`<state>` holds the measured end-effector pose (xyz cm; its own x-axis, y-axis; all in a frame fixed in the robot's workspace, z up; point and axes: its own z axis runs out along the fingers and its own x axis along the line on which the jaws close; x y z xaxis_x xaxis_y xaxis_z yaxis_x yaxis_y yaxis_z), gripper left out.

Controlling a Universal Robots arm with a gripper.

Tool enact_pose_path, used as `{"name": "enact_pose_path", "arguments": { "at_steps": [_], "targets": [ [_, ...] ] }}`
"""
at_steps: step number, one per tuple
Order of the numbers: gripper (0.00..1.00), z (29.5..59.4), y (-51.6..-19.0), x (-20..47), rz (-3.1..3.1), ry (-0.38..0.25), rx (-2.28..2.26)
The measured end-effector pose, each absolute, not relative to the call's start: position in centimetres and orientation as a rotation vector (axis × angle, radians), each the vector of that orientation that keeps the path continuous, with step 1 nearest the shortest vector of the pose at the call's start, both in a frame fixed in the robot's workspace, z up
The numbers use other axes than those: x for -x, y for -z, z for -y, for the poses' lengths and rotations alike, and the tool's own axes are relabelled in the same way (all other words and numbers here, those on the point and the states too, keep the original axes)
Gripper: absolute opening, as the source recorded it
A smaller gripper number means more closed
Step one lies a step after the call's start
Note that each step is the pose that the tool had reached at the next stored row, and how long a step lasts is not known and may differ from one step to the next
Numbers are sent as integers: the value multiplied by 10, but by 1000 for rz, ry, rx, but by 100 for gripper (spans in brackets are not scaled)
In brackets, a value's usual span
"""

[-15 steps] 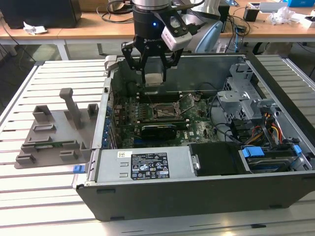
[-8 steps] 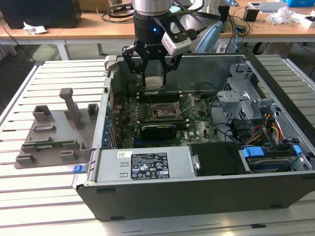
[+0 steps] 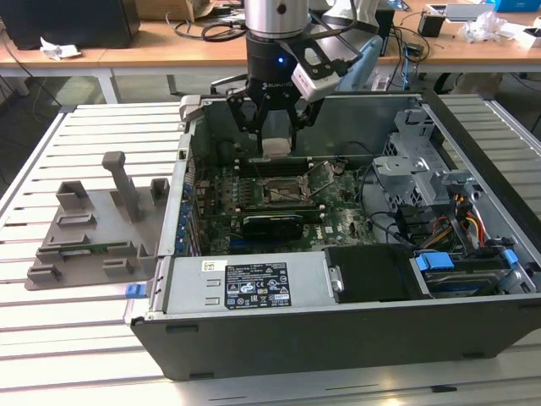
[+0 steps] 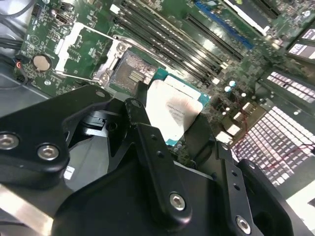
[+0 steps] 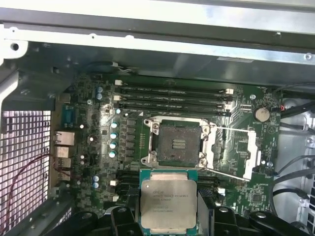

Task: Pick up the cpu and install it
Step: 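Pick up the cpu and move it towards the insertion slot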

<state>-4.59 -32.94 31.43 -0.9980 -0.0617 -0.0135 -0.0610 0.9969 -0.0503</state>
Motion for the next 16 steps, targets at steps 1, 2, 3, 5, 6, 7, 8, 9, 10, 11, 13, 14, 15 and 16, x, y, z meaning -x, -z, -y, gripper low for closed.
{"name": "enact_pose_path", "arguments": {
  "at_steps": [1,2,3,5,6,7,8,9,10,11,13,14,15,16],
  "targets": [
    [55,329,-313,45,-3124,81,96],
    [55,329,-312,44,-3124,83,96],
    [55,329,-312,43,-3124,84,96],
    [55,328,-311,42,-3124,85,96],
    [55,328,-311,42,-3124,86,96],
    [55,328,-310,41,-3124,86,96],
    [55,328,-309,41,-3124,86,96],
    [55,328,-309,40,-3124,87,96],
    [55,328,-308,40,-3124,87,96],
    [55,328,-308,40,-3124,87,96],
    [55,328,-306,39,-3124,88,96],
    [55,328,-306,38,-3124,88,96],
    [55,328,-305,37,-3124,89,96],
    [55,328,-305,37,-3124,89,96]
  ]
}}
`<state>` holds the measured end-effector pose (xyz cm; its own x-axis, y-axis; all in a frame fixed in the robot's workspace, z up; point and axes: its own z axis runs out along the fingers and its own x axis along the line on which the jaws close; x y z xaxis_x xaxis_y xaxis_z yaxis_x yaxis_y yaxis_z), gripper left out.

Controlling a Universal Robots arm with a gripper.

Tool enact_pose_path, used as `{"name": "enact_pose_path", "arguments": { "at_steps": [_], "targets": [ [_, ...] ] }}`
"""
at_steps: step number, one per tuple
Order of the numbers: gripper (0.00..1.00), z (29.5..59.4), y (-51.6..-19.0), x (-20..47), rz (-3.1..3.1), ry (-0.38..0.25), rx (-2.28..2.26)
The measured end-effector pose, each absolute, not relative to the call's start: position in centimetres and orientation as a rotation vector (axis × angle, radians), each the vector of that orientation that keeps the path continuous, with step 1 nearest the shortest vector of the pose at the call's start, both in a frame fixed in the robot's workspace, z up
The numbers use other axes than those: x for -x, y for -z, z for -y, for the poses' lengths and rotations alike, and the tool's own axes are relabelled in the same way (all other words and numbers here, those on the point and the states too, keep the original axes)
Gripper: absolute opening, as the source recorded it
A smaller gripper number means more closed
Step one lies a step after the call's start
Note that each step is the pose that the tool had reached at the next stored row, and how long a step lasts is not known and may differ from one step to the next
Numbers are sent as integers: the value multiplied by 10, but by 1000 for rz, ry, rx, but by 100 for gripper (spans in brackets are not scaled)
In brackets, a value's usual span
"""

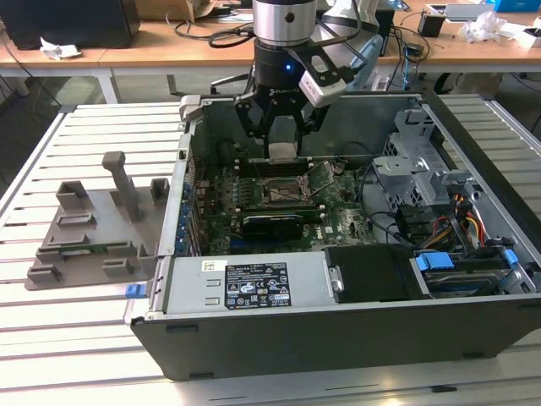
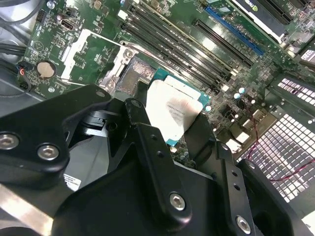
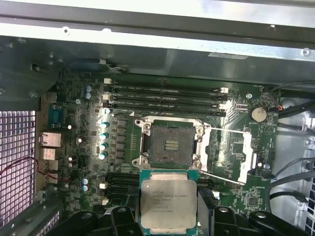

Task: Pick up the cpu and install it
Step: 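Pick up the cpu and move it towards the insertion slot, then place the cpu into insertion slot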

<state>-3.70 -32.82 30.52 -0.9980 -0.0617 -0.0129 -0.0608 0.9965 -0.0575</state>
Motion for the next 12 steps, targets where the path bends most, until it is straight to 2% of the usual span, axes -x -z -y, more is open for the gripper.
{"name": "enact_pose_path", "arguments": {
  "at_steps": [12],
  "targets": [
    [55,328,-305,37,-3124,89,96]
  ]
}}
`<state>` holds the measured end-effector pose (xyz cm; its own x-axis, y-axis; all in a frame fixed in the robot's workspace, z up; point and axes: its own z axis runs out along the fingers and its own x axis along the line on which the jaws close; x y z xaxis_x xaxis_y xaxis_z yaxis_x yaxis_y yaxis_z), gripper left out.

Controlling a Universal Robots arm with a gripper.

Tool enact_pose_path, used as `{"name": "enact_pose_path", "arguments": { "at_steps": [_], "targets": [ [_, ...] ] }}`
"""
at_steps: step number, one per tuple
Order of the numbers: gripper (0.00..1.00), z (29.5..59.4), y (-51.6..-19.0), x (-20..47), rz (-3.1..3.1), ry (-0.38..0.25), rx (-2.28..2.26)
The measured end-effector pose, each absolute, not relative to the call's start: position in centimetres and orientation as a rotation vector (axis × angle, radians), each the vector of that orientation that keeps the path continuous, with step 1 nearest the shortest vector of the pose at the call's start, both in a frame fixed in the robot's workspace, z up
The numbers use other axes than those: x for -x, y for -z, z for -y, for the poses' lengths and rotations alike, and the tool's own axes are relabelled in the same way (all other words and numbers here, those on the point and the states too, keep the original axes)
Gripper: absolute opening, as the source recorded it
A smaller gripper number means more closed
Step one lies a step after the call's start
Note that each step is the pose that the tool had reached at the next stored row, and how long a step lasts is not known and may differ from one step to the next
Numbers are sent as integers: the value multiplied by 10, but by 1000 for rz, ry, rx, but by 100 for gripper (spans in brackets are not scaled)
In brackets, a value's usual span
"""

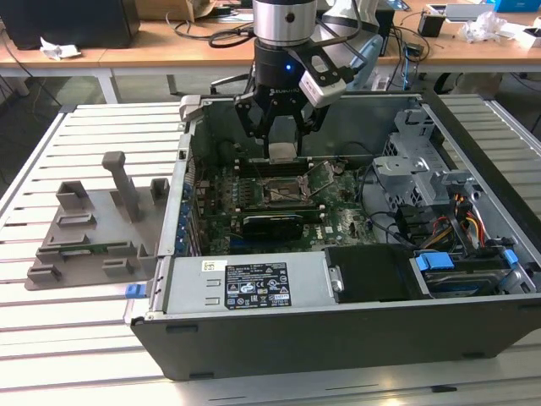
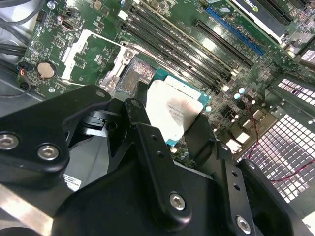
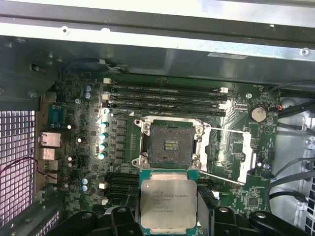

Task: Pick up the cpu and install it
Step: 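Place the cpu into insertion slot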

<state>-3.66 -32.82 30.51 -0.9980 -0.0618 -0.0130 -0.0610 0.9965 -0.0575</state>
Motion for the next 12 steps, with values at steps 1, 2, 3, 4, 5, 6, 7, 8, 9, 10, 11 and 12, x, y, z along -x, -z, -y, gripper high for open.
{"name": "enact_pose_path", "arguments": {
  "at_steps": [1,2,3,4,5,6,7,8,9,10,11,12],
  "targets": [
    [55,328,-305,37,-3124,89,94],
    [55,328,-305,37,-3125,89,84],
    [55,328,-305,37,-3125,90,69],
    [55,328,-305,37,-3126,91,57],
    [55,328,-305,37,-3126,91,39],
    [55,328,-305,37,-3127,91,24],
    [55,328,-305,37,-3127,91,8],
    [55,328,-305,37,-3127,92,-10],
    [55,328,-305,37,-3128,92,-34],
    [55,328,-305,37,-3128,92,-49],
    [55,328,-305,37,-3128,92,-64],
    [55,328,-305,37,-3128,92,-90]
  ]
}}
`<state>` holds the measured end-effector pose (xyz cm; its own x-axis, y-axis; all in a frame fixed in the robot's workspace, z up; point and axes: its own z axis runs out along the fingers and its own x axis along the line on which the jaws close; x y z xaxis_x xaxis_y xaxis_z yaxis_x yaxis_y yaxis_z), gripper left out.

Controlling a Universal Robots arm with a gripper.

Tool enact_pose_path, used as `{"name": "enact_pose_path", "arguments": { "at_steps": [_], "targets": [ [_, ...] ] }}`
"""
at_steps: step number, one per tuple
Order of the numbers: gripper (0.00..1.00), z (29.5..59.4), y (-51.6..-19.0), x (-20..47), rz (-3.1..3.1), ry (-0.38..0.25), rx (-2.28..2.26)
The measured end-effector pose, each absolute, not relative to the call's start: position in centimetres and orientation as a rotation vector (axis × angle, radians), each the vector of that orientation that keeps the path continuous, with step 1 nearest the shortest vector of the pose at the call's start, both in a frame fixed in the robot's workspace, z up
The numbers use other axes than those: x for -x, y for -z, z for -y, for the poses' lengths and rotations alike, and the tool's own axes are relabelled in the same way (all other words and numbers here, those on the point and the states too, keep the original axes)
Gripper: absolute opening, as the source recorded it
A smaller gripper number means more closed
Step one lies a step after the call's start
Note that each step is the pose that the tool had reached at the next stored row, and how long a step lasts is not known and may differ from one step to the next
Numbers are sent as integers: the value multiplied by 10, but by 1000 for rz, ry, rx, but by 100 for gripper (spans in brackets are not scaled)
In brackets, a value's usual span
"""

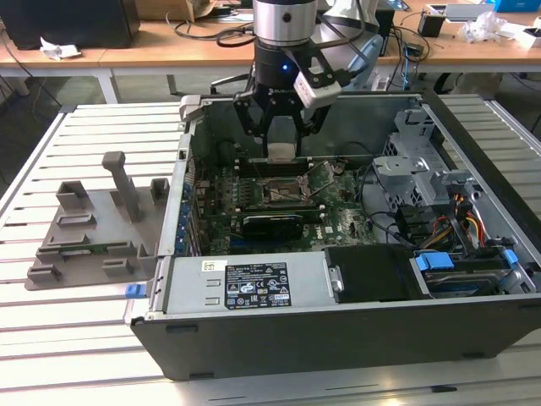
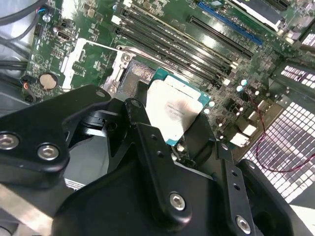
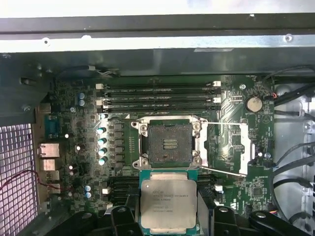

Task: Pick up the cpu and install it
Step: 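Place the cpu into insertion slot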

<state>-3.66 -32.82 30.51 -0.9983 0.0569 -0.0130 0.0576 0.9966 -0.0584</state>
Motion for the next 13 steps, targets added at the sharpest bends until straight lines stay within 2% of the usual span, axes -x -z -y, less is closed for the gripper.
{"name": "enact_pose_path", "arguments": {
  "at_steps": [13],
  "targets": [
    [55,328,-305,37,-3108,94,-412]
  ]
}}
